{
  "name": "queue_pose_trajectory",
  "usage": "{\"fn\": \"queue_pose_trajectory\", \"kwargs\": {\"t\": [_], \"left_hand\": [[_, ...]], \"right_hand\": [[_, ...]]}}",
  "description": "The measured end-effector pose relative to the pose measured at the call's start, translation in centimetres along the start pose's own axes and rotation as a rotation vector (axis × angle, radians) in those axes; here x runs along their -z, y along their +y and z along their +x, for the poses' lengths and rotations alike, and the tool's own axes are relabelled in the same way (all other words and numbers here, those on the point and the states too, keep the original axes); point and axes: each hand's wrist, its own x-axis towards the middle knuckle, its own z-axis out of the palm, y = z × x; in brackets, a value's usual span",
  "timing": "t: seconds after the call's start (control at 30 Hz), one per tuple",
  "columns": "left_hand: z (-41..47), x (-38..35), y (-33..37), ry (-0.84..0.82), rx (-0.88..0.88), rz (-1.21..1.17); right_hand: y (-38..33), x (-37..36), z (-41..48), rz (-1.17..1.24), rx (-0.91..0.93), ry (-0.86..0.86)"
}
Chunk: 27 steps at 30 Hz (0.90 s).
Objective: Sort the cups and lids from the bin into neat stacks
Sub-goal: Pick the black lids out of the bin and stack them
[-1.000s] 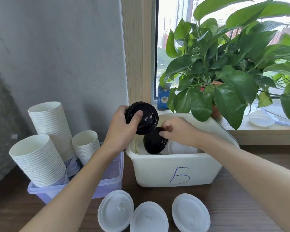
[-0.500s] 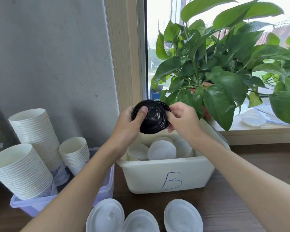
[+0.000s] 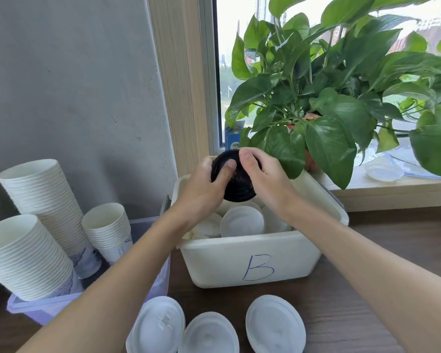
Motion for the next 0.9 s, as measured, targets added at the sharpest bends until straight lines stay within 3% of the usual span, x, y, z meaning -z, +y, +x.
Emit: {"fn": "queue_pose_trajectory", "kwargs": {"t": [0.33,0.63,0.9], "left_hand": [[-0.16,-0.13,0.15,0.035,-0.101,0.066],[-0.52,-0.22,0.39,0.024,-0.09,0.046],[-0.17,0.2,0.07,0.053,-0.212,0.089]], "right_hand": [[0.44,0.05,0.32,-0.141,0.081,0.049],[0.14,0.1,0.29,-0.195,0.12,0.064],[-0.1,0.47,-0.39,-0.134,0.159,0.014]]}}
